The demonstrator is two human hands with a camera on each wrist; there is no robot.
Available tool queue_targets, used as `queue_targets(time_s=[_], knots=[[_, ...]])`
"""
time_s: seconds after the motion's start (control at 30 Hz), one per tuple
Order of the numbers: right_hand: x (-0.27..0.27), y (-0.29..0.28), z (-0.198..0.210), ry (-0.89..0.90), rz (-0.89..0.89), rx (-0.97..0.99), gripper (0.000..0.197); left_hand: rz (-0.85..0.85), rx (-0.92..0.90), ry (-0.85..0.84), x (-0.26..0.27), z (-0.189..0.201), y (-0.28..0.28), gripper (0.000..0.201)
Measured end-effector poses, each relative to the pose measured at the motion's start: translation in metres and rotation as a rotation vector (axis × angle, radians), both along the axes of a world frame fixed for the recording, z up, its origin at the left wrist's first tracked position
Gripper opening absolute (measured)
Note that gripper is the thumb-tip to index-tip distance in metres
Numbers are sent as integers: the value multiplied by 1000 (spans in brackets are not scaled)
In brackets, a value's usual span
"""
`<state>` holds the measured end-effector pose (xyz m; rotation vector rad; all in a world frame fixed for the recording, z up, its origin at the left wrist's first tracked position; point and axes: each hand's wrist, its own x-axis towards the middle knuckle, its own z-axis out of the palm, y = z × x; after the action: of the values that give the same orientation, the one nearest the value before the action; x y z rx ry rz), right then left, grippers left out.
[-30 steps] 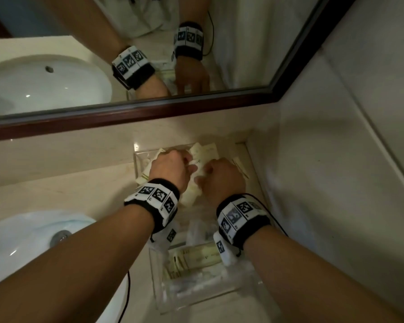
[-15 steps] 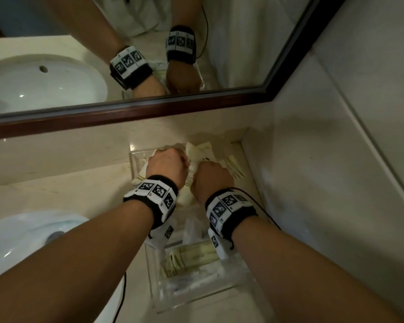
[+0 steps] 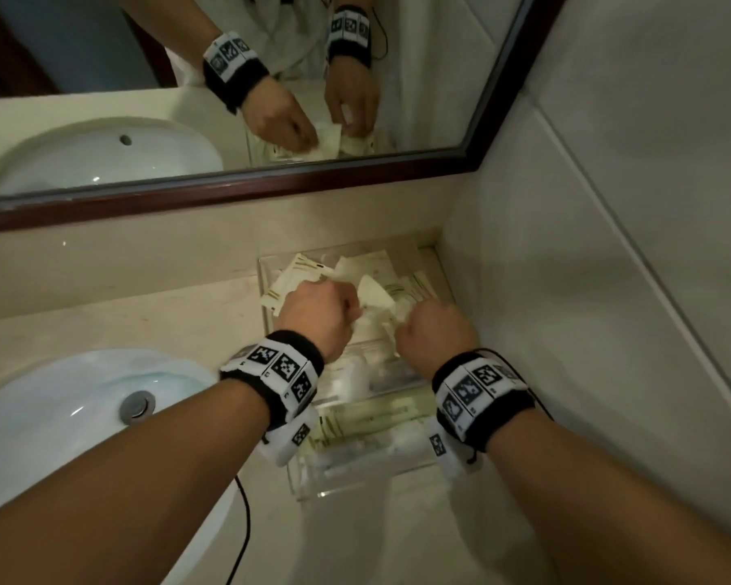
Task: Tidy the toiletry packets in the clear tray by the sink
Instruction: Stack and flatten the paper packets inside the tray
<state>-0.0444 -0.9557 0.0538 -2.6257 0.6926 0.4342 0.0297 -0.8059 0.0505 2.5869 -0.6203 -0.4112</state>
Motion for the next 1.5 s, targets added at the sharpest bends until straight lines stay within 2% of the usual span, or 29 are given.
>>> queue_targets(time_s=[0.1,0.4,0.53,0.77,0.93,1.07,1.17,1.23,1.33,1.5], knots=[[-26,2,-4,-10,-26,-26,21,-91,97,2,-25,-2,9,10],[-65,31,-31,124,-7,-23,30,-348,460,-75,-69,-28,34,17],[-55,40,-43,106,13,-39,36,-343,515,-88,-70,-42,34,26],[-38,44,-65,93,51,-97,48,-255,452,45,-72,-66,28,45],[-36,43,-75,88,100,-150,49,-267,392,116,-62,-69,24,42],[-31,40,-75,107,65,-116,51,-258,353,156,-56,-69,25,43],[-29,38,-73,116,43,-91,49,-240,334,173,-54,-70,27,36],[-25,35,-70,115,36,-62,45,-215,319,150,-53,-68,27,30],[-17,31,-64,17,25,-75,36,-141,260,27,-48,-58,24,22],[10,25,-38,-175,-72,-12,31,72,30,-32,-21,-40,17,13]])
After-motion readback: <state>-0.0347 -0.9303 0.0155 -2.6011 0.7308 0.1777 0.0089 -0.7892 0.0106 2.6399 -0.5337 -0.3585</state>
